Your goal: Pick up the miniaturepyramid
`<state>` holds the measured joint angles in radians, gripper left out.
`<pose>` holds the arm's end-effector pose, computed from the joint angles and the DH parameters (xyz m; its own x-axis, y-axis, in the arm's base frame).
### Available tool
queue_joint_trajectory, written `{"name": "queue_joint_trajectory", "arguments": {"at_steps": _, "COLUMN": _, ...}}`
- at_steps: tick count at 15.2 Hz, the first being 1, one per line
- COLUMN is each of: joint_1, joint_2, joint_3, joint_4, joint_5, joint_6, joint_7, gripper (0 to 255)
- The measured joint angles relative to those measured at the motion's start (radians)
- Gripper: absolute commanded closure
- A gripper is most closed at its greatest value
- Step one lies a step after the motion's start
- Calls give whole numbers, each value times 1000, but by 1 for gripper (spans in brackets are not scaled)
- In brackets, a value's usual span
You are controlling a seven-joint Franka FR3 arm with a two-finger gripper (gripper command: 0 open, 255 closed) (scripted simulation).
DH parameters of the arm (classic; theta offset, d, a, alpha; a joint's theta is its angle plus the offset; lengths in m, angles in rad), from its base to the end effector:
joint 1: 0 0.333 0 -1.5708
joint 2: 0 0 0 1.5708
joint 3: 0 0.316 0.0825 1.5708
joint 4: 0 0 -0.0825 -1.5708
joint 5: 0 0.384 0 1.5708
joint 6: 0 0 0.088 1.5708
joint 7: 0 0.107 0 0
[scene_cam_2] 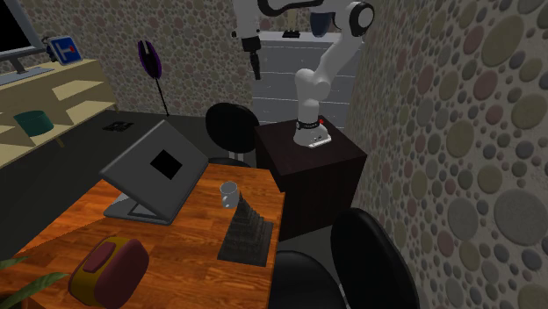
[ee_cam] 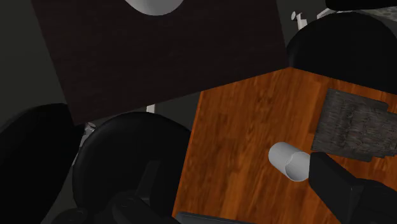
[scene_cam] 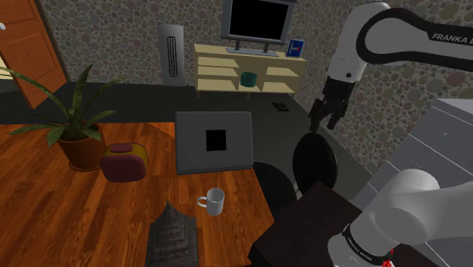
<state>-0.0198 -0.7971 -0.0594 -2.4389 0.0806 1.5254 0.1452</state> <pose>0.2951 -0.0185 0.5517 0.9717 -0.1950 -0.1331 -0.2094 -0.9722 -0.1044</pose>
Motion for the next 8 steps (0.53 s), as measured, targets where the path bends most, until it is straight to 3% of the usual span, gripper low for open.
{"name": "queue_joint_trajectory", "arguments": {"at_steps": 2, "joint_1": 7, "joint_2": 12, "joint_3": 3, "joint_4": -5, "joint_5": 2, "joint_6": 18, "joint_7": -7, "gripper": 0}}
{"name": "queue_joint_trajectory", "arguments": {"at_steps": 8, "joint_1": 82, "joint_2": 133, "joint_3": 45, "joint_4": -38, "joint_5": 29, "joint_6": 200, "joint_7": -83, "gripper": 0}}
